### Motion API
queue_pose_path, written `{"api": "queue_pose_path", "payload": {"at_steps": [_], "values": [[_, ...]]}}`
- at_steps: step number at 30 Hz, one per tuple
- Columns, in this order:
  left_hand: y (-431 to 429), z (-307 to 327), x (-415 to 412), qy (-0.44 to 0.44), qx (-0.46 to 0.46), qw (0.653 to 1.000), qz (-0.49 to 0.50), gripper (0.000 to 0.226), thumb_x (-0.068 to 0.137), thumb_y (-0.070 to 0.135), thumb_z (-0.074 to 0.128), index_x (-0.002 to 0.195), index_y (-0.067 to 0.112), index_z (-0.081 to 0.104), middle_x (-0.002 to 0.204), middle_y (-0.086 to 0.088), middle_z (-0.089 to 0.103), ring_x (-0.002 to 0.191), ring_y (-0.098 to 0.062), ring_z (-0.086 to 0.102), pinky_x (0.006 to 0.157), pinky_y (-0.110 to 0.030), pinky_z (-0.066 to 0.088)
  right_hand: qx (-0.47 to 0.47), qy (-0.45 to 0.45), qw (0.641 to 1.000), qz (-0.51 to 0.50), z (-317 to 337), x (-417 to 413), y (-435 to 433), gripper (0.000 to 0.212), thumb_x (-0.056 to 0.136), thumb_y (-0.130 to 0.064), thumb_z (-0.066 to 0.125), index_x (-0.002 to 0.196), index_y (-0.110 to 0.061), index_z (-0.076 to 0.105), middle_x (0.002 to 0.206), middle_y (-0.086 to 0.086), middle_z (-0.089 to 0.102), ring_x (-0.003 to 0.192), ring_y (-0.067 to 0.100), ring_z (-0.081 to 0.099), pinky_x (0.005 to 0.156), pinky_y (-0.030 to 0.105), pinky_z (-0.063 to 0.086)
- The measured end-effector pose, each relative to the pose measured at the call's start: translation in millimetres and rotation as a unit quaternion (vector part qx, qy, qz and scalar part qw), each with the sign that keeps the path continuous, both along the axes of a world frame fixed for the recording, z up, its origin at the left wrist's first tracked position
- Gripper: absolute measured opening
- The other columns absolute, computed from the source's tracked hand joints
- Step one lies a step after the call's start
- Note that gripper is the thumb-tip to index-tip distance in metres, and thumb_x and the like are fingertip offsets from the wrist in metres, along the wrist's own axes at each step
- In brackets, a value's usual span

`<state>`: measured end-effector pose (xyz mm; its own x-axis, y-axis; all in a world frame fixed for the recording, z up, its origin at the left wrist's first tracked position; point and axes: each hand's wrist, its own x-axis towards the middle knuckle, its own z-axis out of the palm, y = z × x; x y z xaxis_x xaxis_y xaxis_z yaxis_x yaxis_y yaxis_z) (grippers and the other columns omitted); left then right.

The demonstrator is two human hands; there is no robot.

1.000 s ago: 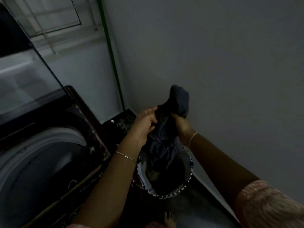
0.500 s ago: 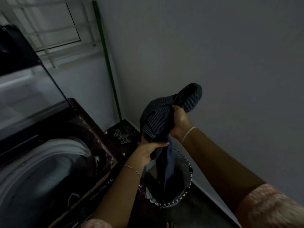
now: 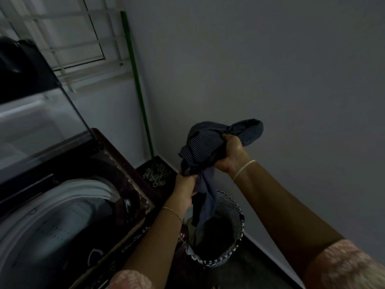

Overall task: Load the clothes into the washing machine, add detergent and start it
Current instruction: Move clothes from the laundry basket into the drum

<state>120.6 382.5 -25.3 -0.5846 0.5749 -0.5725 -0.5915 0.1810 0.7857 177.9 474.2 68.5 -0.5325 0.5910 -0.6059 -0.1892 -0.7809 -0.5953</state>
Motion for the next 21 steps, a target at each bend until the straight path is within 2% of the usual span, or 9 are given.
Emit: {"api": "queue_pose_path", "payload": {"at_steps": [3,5,8,10,12,14,15,18,21], "values": [[-4,4,-8,-0.026,0.023,0.999,0.022,0.032,0.092,0.007,0.057,0.12,0.02,0.055,0.1,-0.005,0.063,0.087,-0.022,0.059,0.09,-0.044,0.049,0.019,-0.022,0.999,0.03,-1,11,6,0.037,0.098,-0.027,0.035,0.111,-0.002,0.059,0.103,0.016,0.064,0.089,0.031,0.061,0.074,0.04,0.052],[-6,9,-12,-0.038,0.052,0.997,0.041,0.033,0.093,0.006,0.052,0.124,0.017,0.054,0.11,-0.009,0.063,0.096,-0.026,0.059,0.091,-0.046,0.049,0.039,-0.046,0.997,0.045,-7,17,10,0.033,0.097,-0.027,0.039,0.11,-0.005,0.059,0.098,0.014,0.065,0.085,0.028,0.062,0.069,0.037,0.053],[-7,17,-17,-0.058,0.111,0.992,0.033,0.035,0.097,0.012,0.045,0.131,0.011,0.053,0.122,-0.012,0.061,0.104,-0.03,0.06,0.084,-0.042,0.053,0.084,-0.098,0.988,0.086,-15,25,9,0.021,0.095,-0.027,0.051,0.092,-0.008,0.059,0.084,0.008,0.062,0.075,0.02,0.06,0.067,0.031,0.053],[-7,26,-19,-0.072,0.146,0.986,0.034,0.034,0.099,0.014,0.042,0.131,0.01,0.054,0.124,-0.013,0.06,0.107,-0.03,0.06,0.082,-0.042,0.054,0.126,-0.152,0.976,0.096,-24,30,7,0.023,0.091,-0.029,0.06,0.102,-0.01,0.059,0.09,0.005,0.063,0.079,0.017,0.06,0.07,0.028,0.053],[-7,32,-20,-0.077,0.167,0.982,0.039,0.033,0.1,0.015,0.04,0.129,0.009,0.054,0.122,-0.013,0.061,0.105,-0.029,0.06,0.081,-0.041,0.054,0.194,-0.188,0.962,0.044,-38,34,9,0.065,0.077,-0.035,0.075,0.127,-0.006,0.046,0.114,0.008,0.06,0.1,0.023,0.06,0.085,0.036,0.053],[-6,37,-21,-0.079,0.177,0.98,0.048,0.032,0.1,0.017,0.038,0.127,0.01,0.055,0.12,-0.012,0.062,0.102,-0.028,0.061,0.083,-0.041,0.053,0.296,-0.251,0.921,-0.032,-48,39,11,0.113,0.056,-0.045,0.087,0.144,-0.019,0.021,0.14,0.014,0.043,0.124,0.033,0.049,0.101,0.049,0.045],[-6,38,-22,-0.079,0.18,0.979,0.052,0.032,0.1,0.018,0.038,0.126,0.01,0.055,0.119,-0.012,0.062,0.102,-0.028,0.06,0.084,-0.042,0.053,0.348,-0.271,0.897,-0.035,-55,41,15,0.12,0.054,-0.044,0.086,0.148,-0.025,0.013,0.149,0.015,0.032,0.132,0.034,0.041,0.106,0.052,0.04],[-5,44,-20,-0.08,0.183,0.978,0.059,0.032,0.1,0.02,0.038,0.125,0.01,0.056,0.119,-0.012,0.062,0.105,-0.029,0.059,0.086,-0.042,0.052,0.446,-0.25,0.857,0.061,-50,43,18,0.092,0.076,-0.025,0.067,0.151,-0.02,0.015,0.157,0.009,0.022,0.14,0.029,0.03,0.114,0.048,0.031],[0,49,-17,-0.064,0.188,0.978,0.061,0.033,0.1,0.021,0.038,0.126,0.009,0.055,0.123,-0.014,0.061,0.104,-0.03,0.06,0.088,-0.043,0.052,0.457,-0.151,0.846,0.229,-41,42,13,0.066,0.089,0.003,0.047,0.149,-0.011,0.022,0.145,0.014,0.041,0.124,0.029,0.049,0.101,0.033,0.045]]}}
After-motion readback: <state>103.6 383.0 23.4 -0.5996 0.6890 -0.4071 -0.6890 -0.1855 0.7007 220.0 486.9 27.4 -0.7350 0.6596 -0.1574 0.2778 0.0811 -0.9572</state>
